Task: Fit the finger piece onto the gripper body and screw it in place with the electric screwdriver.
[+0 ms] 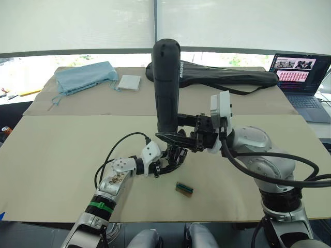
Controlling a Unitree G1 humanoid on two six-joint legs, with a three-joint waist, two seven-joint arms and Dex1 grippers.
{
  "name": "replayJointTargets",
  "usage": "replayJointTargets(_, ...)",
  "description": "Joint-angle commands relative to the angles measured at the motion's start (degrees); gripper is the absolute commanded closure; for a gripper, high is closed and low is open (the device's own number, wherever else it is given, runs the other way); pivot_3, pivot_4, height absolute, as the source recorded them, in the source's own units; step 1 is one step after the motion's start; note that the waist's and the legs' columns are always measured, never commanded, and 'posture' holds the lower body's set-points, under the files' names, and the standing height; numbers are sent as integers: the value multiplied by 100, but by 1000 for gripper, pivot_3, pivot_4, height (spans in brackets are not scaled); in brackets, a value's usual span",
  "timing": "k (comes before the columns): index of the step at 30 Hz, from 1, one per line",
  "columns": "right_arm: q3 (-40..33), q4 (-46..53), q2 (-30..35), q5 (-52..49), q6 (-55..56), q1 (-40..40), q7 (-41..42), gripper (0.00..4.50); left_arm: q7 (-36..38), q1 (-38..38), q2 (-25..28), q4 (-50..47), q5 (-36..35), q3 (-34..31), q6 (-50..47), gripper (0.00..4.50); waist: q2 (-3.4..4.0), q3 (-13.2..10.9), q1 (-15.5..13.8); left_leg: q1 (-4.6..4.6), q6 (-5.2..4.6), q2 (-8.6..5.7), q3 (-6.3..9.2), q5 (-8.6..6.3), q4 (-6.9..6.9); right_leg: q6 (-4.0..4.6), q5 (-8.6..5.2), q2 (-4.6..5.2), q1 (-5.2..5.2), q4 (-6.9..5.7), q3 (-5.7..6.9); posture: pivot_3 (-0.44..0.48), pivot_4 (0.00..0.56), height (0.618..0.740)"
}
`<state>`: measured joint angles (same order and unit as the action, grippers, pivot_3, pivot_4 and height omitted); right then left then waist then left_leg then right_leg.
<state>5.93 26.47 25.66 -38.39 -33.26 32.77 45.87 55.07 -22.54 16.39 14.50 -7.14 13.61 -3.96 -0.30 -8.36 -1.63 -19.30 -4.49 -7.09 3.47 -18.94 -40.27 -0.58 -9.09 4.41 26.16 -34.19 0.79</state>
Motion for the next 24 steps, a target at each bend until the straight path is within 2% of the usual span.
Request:
replayJointTargets(1, -105, 120, -64, 53, 262, 56, -16, 2594, 117, 169, 8, 155, 68, 244, -246, 2234, 0, 0, 0, 0, 0, 0, 0, 0, 0, 0, 0, 0, 0, 0, 1, 0, 150, 740)
replayJointTargets(24, -33, 73, -207, 342, 285, 289, 48, 2594, 116, 188, -2, 153, 69, 254, -236, 2234, 0, 0, 6, 0, 0, 0, 0, 0, 0, 0, 0, 0, 0, 0, 3, 0, 150, 740)
